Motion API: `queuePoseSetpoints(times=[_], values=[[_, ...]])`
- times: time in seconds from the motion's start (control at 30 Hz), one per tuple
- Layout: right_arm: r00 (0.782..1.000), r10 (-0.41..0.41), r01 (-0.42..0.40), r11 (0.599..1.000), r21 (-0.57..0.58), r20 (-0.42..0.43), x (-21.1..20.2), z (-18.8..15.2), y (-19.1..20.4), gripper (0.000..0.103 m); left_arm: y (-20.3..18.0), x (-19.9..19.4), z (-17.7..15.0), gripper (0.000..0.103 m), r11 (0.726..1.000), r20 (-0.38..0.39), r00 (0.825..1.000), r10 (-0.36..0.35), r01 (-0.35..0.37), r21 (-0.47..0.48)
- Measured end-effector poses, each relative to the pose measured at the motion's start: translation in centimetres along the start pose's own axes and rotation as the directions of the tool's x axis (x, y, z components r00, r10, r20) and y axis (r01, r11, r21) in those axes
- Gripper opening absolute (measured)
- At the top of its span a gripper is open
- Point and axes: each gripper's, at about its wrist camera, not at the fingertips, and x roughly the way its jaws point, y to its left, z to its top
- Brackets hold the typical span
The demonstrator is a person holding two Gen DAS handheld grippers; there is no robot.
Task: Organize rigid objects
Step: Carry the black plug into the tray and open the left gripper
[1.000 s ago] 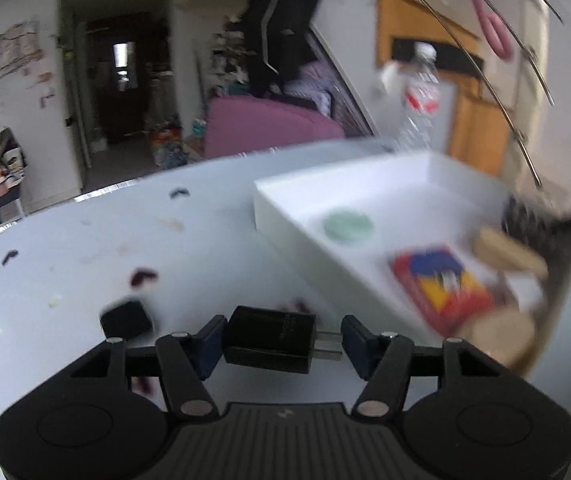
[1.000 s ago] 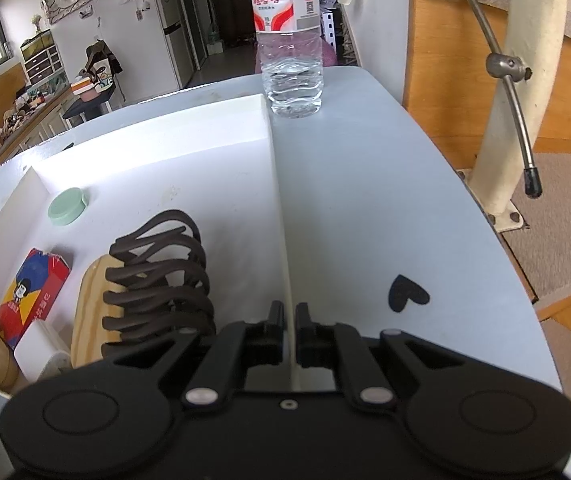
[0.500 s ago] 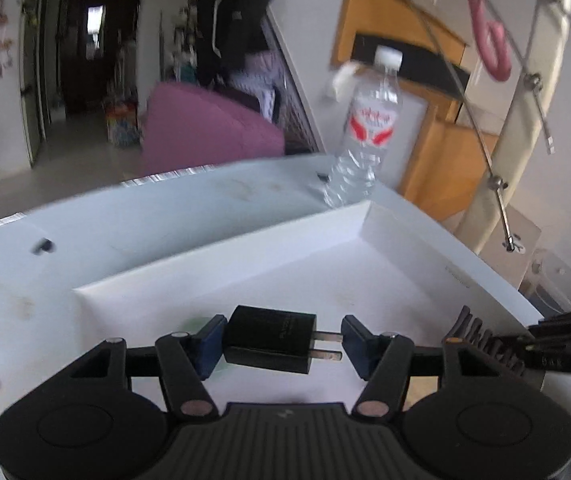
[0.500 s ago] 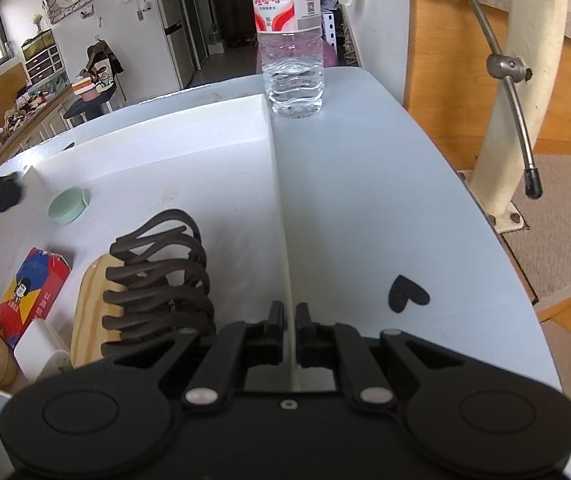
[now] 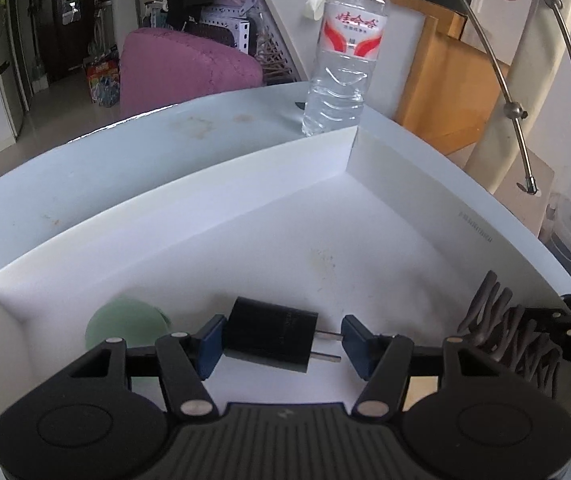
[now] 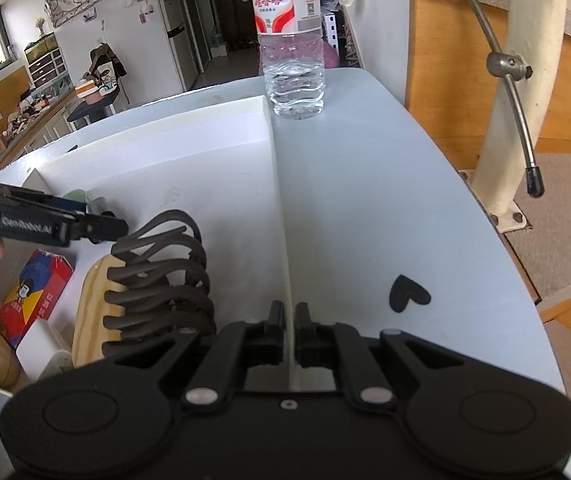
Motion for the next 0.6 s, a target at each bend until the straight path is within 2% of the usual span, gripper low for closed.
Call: queuePoseSetpoints(times=[0.2, 0.27, 0.33, 0.47, 0.6], values=[[1.000, 0.000, 0.000, 1.000, 0.000, 0.001, 0.1, 0.0, 0.0, 0.006, -0.1, 0.1, 0.0, 0.064, 1.000, 0.003, 1.000, -0.001, 0.001, -0.003], [1.000, 0.000, 0.000, 1.000, 0.000, 0.000, 0.1, 0.0, 0.0, 0.006, 0.0, 0.1, 0.2, 0.077, 0.999, 0.001, 1.000, -0.019, 0.019, -0.030], [1.000, 0.000, 0.000, 1.000, 0.000, -0.001, 0.1, 0.0, 0.0, 0.006, 0.2, -0.4, 0.2, 0.085, 0.999, 0.013, 1.000, -0.019, 0.020, -0.048], [1.000, -0.001, 0.001, 1.000, 0.000, -0.003, 0.1, 0.1, 0.0, 0.006, -0.2, -2.5, 0.3, 0.097, 1.000, 0.042, 0.999, -0.010, 0.011, -0.014], [1.000, -0.003, 0.003, 1.000, -0.001, -0.003, 0.1, 0.1, 0.0, 0.006, -0.4, -5.5, 0.1, 0.100, 1.000, 0.087, 0.996, -0.001, 0.001, 0.003]])
